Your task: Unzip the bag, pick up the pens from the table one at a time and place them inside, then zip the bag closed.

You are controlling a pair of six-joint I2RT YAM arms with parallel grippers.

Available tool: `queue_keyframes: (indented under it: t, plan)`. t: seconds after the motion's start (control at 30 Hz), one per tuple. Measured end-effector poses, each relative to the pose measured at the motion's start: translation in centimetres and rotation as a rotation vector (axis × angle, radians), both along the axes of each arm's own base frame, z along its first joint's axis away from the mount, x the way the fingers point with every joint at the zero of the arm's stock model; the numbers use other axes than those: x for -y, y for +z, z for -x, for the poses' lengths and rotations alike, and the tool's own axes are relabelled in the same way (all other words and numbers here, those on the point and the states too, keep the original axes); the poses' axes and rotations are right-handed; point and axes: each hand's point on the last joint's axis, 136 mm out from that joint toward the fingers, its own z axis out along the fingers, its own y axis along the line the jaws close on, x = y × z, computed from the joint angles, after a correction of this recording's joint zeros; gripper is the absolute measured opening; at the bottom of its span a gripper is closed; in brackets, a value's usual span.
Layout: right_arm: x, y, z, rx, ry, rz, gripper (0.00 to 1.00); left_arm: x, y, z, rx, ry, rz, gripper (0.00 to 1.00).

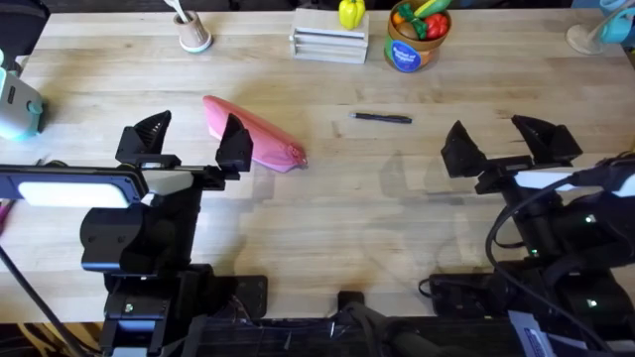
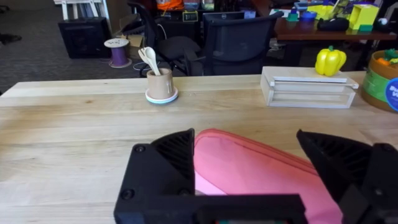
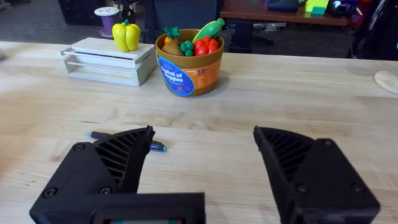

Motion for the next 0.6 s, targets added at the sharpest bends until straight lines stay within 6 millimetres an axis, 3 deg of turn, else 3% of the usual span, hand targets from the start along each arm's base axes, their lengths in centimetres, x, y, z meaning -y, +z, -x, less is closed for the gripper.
queue_keyframes:
  t: [0.6]
  plan:
    - [0.00,-0.36,0.07,-0.019,0.000,0.001,0.998,0.01,0.00,0.00,0.000,-0.001,-0.023,0.992]
